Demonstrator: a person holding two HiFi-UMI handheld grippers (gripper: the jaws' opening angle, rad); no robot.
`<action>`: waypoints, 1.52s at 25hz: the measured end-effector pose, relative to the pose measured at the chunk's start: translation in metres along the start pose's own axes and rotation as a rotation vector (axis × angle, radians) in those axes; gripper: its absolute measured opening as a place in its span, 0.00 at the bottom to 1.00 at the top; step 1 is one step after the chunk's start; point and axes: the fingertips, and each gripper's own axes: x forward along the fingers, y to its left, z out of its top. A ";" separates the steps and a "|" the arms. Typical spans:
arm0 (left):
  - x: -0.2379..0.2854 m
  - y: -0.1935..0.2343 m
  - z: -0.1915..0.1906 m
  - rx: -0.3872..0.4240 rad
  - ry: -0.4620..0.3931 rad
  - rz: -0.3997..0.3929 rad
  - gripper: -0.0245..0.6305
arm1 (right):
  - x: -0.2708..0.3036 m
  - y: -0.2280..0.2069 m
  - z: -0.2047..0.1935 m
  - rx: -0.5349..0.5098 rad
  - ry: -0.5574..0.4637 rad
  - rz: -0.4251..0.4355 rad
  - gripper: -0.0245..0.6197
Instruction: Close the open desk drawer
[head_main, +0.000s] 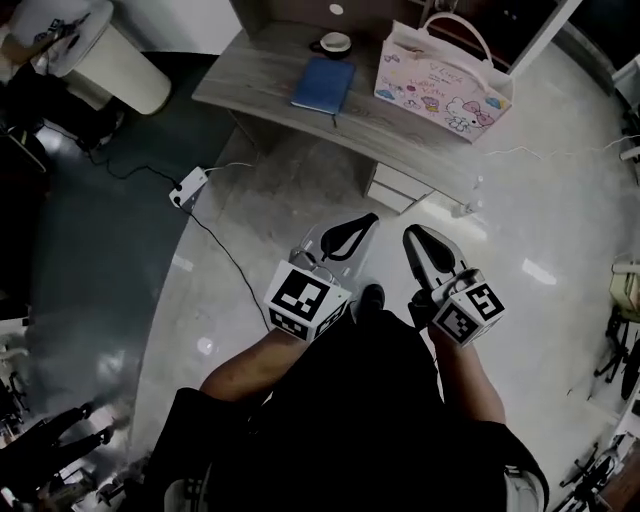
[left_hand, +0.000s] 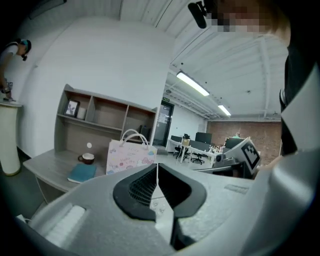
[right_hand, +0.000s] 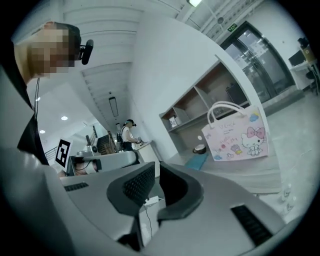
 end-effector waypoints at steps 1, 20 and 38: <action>-0.008 -0.007 0.011 0.011 -0.017 0.001 0.06 | -0.004 0.013 0.009 -0.010 -0.011 0.018 0.10; -0.067 -0.054 0.073 0.118 -0.095 0.036 0.06 | -0.055 0.089 0.073 -0.277 -0.020 0.070 0.06; -0.075 -0.039 0.079 0.136 -0.109 0.077 0.06 | -0.043 0.095 0.077 -0.275 -0.029 0.096 0.05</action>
